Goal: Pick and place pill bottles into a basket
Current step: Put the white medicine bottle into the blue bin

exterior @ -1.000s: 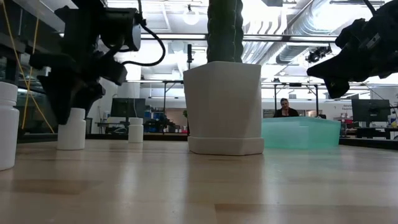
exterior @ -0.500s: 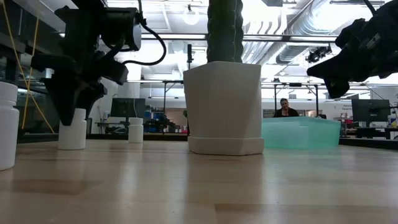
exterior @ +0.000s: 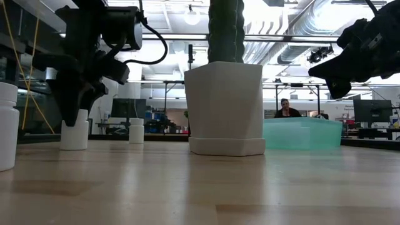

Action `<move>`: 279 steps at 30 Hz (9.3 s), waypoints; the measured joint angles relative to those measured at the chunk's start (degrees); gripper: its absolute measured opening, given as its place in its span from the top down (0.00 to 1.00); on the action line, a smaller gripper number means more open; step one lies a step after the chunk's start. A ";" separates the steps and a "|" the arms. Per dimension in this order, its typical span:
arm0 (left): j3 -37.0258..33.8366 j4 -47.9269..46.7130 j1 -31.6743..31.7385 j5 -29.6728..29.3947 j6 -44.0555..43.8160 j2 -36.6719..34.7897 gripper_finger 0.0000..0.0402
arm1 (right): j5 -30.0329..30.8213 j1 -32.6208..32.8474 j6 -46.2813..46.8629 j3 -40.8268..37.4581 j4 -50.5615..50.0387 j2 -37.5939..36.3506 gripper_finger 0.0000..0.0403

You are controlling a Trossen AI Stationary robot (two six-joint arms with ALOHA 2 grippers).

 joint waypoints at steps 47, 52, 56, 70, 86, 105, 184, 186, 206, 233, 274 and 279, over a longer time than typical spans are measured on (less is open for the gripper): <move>8.20 42.47 0.01 -3.16 -16.90 -29.29 0.49 | 2.94 0.06 -46.25 46.61 -0.06 28.43 0.44; 8.20 45.90 0.01 -4.77 -17.99 -29.16 0.49 | 0.09 0.06 -57.98 57.73 -5.84 39.10 0.45; 8.20 46.01 -0.01 -8.87 -19.83 -29.16 0.49 | 0.07 0.06 -61.26 64.80 -9.48 47.36 0.47; 8.20 46.19 0.01 -27.63 -21.42 -29.14 0.49 | 18.90 3.95 -68.22 85.84 -18.18 69.08 0.49; 8.20 56.04 -0.01 -35.87 -21.42 -22.78 0.49 | 20.67 4.43 -72.03 103.96 -29.19 83.30 0.46; 18.04 63.24 -0.01 -35.82 -12.30 -14.37 0.49 | 25.51 4.81 -79.29 108.11 -33.13 83.16 0.46; 24.66 65.52 0.02 -36.25 -6.60 -8.09 0.26 | 29.84 -0.24 -82.10 118.60 -35.28 89.88 0.61; 24.67 66.06 0.03 -36.44 -4.82 -9.25 0.23 | 29.25 -0.42 -82.01 118.60 -35.74 89.77 0.61; 24.70 42.82 0.01 -41.86 -6.14 -25.56 0.33 | 10.70 -15.71 -57.04 118.64 -48.59 87.33 0.61; 24.68 27.85 0.01 -42.61 -11.19 -28.52 0.37 | -22.86 -35.66 -53.78 118.57 -78.28 86.49 0.62; 24.68 21.88 0.01 -49.40 -12.41 -29.55 0.37 | -3.17 -29.72 -7.00 15.34 38.61 51.21 0.62; 24.68 21.90 0.01 -49.40 -12.43 -29.55 0.37 | 13.85 -22.28 -8.41 12.96 38.75 51.21 0.62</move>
